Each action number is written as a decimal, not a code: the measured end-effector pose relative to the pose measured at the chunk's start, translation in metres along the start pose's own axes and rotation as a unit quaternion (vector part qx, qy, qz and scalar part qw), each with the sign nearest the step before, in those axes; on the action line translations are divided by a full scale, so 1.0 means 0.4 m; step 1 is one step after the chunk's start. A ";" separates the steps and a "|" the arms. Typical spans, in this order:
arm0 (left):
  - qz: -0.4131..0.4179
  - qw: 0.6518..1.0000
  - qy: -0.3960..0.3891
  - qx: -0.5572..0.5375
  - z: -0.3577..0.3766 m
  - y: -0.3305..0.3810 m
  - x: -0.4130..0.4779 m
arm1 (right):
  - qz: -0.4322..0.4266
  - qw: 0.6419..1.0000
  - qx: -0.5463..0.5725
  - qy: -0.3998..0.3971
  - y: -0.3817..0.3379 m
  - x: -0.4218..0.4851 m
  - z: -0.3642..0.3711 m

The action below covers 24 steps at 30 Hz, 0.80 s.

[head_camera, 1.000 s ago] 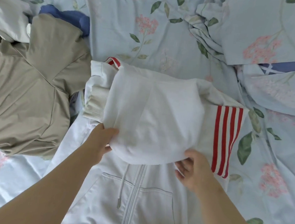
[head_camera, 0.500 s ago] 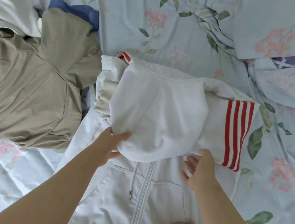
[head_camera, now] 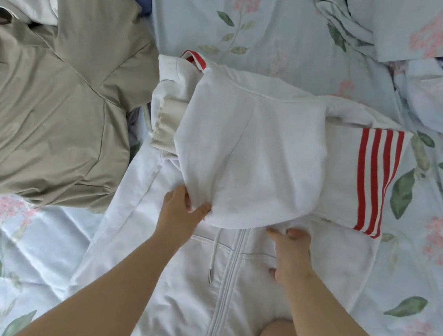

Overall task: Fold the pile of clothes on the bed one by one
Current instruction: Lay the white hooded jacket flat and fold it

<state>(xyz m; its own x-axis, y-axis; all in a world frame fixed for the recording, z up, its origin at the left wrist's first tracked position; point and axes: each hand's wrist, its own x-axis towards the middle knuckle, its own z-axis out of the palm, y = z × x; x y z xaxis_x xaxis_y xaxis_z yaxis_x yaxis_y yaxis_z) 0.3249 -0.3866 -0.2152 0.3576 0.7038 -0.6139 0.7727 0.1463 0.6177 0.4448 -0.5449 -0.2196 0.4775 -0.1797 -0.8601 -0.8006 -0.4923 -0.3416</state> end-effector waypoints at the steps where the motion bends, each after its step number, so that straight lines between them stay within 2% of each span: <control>1: 0.010 1.000 0.005 0.014 -0.001 -0.008 0.010 | -0.001 1.000 -0.001 0.002 0.009 0.017 -0.001; 6: 0.056 0.996 0.023 0.068 -0.006 -0.009 0.016 | -0.054 0.998 -0.011 0.016 0.042 0.102 -0.007; 9: 0.079 0.995 0.030 0.058 -0.002 -0.032 -0.053 | -0.081 0.997 -0.013 -0.002 0.027 0.033 -0.018; 11: 0.128 0.985 0.013 0.118 0.001 -0.072 -0.110 | -0.119 0.993 -0.018 -0.022 0.040 0.006 -0.033; 13: 0.203 0.956 -0.024 0.212 0.006 -0.134 -0.164 | -0.201 0.979 -0.037 -0.030 0.071 -0.041 -0.045; 15: 0.257 0.924 -0.067 0.276 0.008 -0.199 -0.212 | -0.282 0.955 -0.086 -0.040 0.121 -0.093 -0.050; 19: 0.333 0.856 -0.072 0.390 0.000 -0.298 -0.282 | -0.331 0.872 -0.356 -0.062 0.251 -0.163 -0.062; 24: 0.395 0.781 -0.068 0.479 -0.028 -0.381 -0.344 | -0.390 0.783 -0.481 -0.058 0.418 -0.201 -0.126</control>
<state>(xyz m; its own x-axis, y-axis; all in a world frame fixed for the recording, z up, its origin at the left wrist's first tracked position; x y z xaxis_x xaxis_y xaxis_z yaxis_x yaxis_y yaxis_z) 0.1520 -0.4982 -0.2194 0.9232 0.2206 -0.3148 0.2966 -0.9297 0.2184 0.2909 -0.6558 -0.1883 0.6047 0.5469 -0.5790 0.3888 -0.8372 -0.3846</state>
